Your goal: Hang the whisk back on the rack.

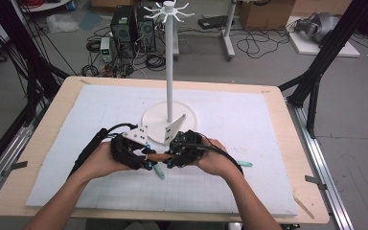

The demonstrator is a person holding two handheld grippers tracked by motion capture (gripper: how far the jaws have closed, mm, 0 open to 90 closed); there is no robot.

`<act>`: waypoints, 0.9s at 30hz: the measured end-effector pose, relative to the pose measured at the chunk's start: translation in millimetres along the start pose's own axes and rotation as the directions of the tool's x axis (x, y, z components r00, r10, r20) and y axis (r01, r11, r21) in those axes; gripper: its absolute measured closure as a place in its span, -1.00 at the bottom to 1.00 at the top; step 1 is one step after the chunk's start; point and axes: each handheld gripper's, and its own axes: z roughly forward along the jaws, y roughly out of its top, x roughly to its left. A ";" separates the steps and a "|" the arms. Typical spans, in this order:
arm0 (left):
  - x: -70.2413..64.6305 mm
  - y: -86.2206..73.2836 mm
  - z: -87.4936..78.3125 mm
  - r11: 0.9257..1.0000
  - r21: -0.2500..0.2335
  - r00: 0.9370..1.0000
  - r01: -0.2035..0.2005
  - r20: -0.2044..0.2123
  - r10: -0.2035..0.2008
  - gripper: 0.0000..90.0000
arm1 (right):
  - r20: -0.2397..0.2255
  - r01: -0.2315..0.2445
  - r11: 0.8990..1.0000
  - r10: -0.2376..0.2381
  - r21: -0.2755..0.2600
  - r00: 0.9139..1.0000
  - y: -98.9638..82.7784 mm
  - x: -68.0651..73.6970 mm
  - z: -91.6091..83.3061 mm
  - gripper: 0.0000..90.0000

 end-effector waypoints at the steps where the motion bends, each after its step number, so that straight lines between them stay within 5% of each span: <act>1: 0.2 0.0 0.3 1.000 0.001 1.000 0.002 -0.001 -0.002 0.36 | 0.000 -0.003 1.000 0.003 -0.001 1.000 0.6 0.3 0.2 0.57; 11: 0.7 -1.1 0.8 1.000 0.013 1.000 -0.025 0.013 0.025 0.50 | -0.010 0.019 1.000 -0.019 -0.004 1.000 2.9 -1.9 0.7 0.55; 16: -1.4 -0.9 1.3 0.999 0.014 0.999 -0.052 0.008 0.052 0.57 | -0.032 -0.023 0.998 0.021 -0.062 0.999 1.6 -5.7 -4.3 0.51; 23: -0.3 -1.7 -2.1 0.999 0.000 0.999 -0.047 -0.006 0.047 0.58 | -0.014 -0.050 0.996 0.049 -0.070 0.999 -2.3 -8.1 -6.4 0.38; 27: 0.7 -2.0 -10.0 0.999 -0.029 0.999 -0.037 -0.019 0.037 0.59 | -0.024 -0.113 0.986 0.110 -0.127 0.994 -12.4 -11.2 -9.2 0.26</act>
